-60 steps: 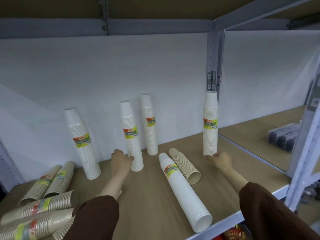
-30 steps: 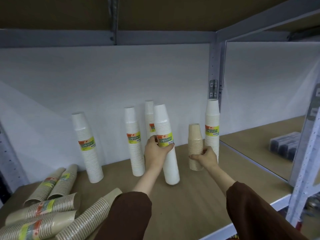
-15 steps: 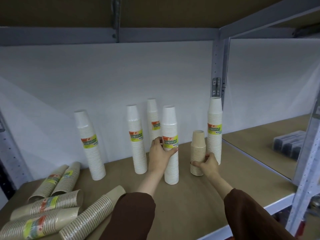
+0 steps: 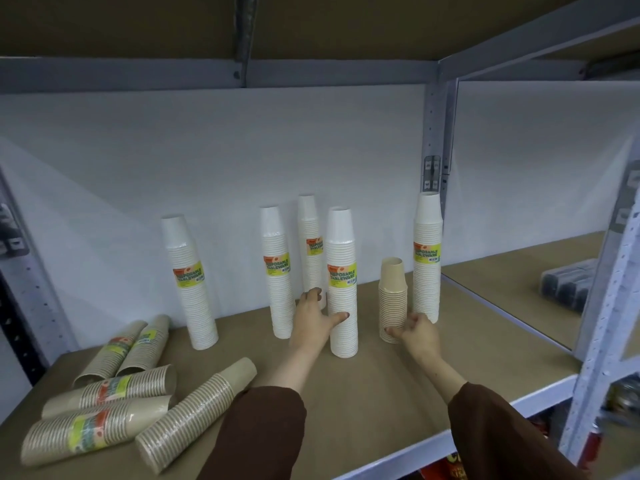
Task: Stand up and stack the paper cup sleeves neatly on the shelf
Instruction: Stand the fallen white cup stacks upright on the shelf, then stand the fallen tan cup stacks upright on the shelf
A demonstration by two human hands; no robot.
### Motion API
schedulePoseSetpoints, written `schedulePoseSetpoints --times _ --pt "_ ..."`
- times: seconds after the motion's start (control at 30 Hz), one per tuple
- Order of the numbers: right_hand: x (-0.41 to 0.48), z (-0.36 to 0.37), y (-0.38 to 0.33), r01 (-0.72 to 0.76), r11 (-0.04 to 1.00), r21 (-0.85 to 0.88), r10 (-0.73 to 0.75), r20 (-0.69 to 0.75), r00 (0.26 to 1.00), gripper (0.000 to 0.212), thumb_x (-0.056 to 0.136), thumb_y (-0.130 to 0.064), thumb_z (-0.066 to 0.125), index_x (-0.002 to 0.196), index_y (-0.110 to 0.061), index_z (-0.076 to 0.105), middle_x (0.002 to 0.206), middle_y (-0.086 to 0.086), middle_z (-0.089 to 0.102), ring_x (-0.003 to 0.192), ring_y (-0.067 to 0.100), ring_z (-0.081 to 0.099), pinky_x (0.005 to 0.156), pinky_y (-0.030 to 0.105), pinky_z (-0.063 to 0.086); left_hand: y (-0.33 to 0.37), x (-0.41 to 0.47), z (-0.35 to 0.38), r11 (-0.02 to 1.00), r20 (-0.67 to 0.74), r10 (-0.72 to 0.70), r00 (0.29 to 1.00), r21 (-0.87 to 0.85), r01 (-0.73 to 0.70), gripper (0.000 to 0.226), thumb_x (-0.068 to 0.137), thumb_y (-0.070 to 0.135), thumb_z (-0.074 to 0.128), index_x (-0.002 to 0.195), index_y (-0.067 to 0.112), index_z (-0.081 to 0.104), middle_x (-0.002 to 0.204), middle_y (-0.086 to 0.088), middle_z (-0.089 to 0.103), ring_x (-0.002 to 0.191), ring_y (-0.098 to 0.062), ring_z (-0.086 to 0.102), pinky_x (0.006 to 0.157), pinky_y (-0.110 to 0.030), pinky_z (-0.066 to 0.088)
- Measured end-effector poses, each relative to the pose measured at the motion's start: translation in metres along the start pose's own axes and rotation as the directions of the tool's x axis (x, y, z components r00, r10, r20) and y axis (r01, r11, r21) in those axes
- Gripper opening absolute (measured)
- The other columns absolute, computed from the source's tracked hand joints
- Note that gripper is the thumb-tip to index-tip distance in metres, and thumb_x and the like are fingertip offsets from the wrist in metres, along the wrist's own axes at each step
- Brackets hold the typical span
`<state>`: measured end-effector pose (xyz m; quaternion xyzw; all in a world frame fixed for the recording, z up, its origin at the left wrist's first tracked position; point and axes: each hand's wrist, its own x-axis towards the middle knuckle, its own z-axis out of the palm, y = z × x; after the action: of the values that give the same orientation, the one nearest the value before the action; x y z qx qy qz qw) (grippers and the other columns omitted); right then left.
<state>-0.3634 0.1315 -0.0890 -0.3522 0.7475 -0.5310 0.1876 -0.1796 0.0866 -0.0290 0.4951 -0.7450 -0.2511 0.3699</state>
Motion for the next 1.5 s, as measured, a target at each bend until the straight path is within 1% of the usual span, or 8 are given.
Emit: schedulePoseSetpoints --times 0.23,0.57,0.8,0.9,1.1,1.2,1.27,1.5 --pt "-0.033 -0.010 0.009 -0.022 0.999 -0.048 0.022 -0.002 1.000 0.025 0.081 -0.012 0.066 0.102 0.001 0.061 0.093 0.014 0.065 0.090 0.024 0.060 0.075 0.025 0.039 -0.024 -0.035 -0.007 0.998 0.041 -0.031 0.999 0.058 0.029 0.045 0.083 0.015 0.063 0.125 0.005 0.050 0.129 -0.012 0.054 0.119 -0.021 0.051 0.096 -0.026 0.040" --pt "-0.082 0.009 -0.014 0.064 0.998 0.007 -0.065 0.118 0.991 0.028 0.079 -0.013 0.066 0.104 -0.001 0.064 0.086 0.005 0.059 0.082 0.015 0.054 0.074 0.021 0.038 -0.038 -0.065 -0.027 0.992 -0.015 -0.039 0.999 0.123 0.041 0.037 0.086 0.009 0.055 0.123 0.006 0.054 0.128 -0.011 0.055 0.115 -0.023 0.054 0.095 -0.025 0.039" --pt "-0.130 0.076 -0.051 0.105 0.988 0.111 -0.135 0.310 0.941 0.018 0.079 -0.015 0.068 0.089 -0.001 0.068 0.076 0.003 0.059 0.073 0.013 0.053 0.049 0.001 0.039 -0.065 -0.082 -0.091 0.975 -0.209 -0.050 0.977 0.200 0.093 0.031 0.086 0.006 0.053 0.116 0.003 0.059 0.122 -0.013 0.059 0.109 -0.026 0.058 0.091 -0.030 0.042" --pt "-0.147 0.103 -0.062 0.095 0.988 0.123 -0.135 0.368 0.920 0.012 0.079 -0.020 0.069 0.072 -0.013 0.062 0.078 0.003 0.062 0.076 0.015 0.055 0.061 0.017 0.040 -0.083 -0.092 -0.125 0.972 -0.287 -0.087 0.954 0.185 0.144 0.030 0.085 0.004 0.055 0.114 0.001 0.060 0.121 -0.016 0.060 0.109 -0.029 0.058 0.092 -0.031 0.042" --pt "-0.164 0.142 -0.084 0.097 0.989 0.116 -0.139 0.438 0.888 0.018 0.079 -0.022 0.068 0.065 -0.018 0.057 0.081 0.002 0.061 0.081 0.015 0.055 0.073 0.018 0.035 -0.113 -0.111 -0.184 0.936 -0.415 -0.176 0.892 0.210 0.282 0.032 0.085 0.008 0.057 0.117 0.001 0.058 0.124 -0.016 0.059 0.113 -0.030 0.057 0.095 -0.034 0.041" --pt "-0.167 0.156 -0.096 0.113 0.988 0.109 -0.150 0.439 0.886 0.009 0.079 -0.020 0.067 0.077 -0.012 0.067 0.087 0.006 0.067 0.084 0.017 0.058 0.074 0.018 0.036 -0.122 -0.115 -0.202 0.919 -0.449 -0.193 0.872 0.228 0.321 0.034 0.084 0.007 0.057 0.118 0.001 0.058 0.125 -0.017 0.057 0.112 -0.031 0.056 0.093 -0.034 0.041" --pt "-0.168 0.163 -0.103 0.140 0.986 0.095 -0.167 0.433 0.886 0.019 0.079 -0.020 0.067 0.090 -0.005 0.070 0.095 0.009 0.070 0.093 0.022 0.062 0.075 0.018 0.037 -0.126 -0.116 -0.212 0.913 -0.460 -0.203 0.864 0.230 0.337 0.033 0.084 0.007 0.057 0.117 0.001 0.059 0.123 -0.017 0.058 0.111 -0.031 0.056 0.091 -0.033 0.042" --pt "-0.165 0.190 -0.134 0.201 0.972 0.120 -0.234 0.452 0.861 0.022 0.079 -0.020 0.066 0.092 -0.002 0.068 0.098 0.013 0.071 0.097 0.026 0.064 0.079 0.026 0.043 -0.143 -0.096 -0.242 0.912 -0.449 -0.215 0.867 0.225 0.343 0.035 0.086 0.010 0.055 0.121 0.003 0.056 0.127 -0.015 0.056 0.114 -0.029 0.055 0.095 -0.036 0.044"
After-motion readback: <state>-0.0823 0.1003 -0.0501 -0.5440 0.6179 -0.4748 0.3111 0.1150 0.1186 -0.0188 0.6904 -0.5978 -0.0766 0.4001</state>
